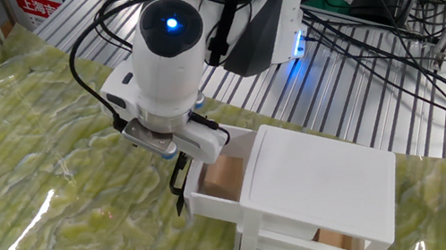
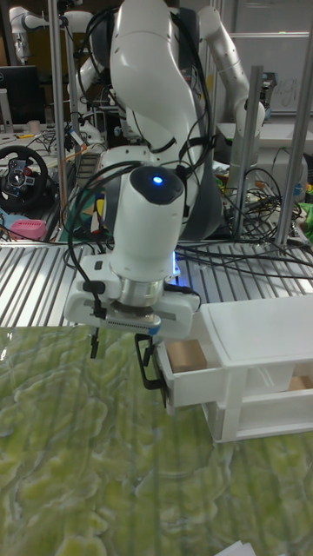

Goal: Take something out of a drawer

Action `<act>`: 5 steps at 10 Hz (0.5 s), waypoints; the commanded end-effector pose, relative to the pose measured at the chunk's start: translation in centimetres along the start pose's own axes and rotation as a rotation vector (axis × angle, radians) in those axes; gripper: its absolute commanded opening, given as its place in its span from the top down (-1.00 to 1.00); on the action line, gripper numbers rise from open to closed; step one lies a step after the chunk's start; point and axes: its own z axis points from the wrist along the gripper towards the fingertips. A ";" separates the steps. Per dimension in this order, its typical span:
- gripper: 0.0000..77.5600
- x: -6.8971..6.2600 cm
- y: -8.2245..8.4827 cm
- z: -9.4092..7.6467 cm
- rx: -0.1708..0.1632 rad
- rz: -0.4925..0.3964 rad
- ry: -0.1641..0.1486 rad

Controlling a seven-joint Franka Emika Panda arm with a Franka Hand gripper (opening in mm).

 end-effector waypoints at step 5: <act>-1.00 -0.2 -0.1 -2.6 -0.035 0.029 0.039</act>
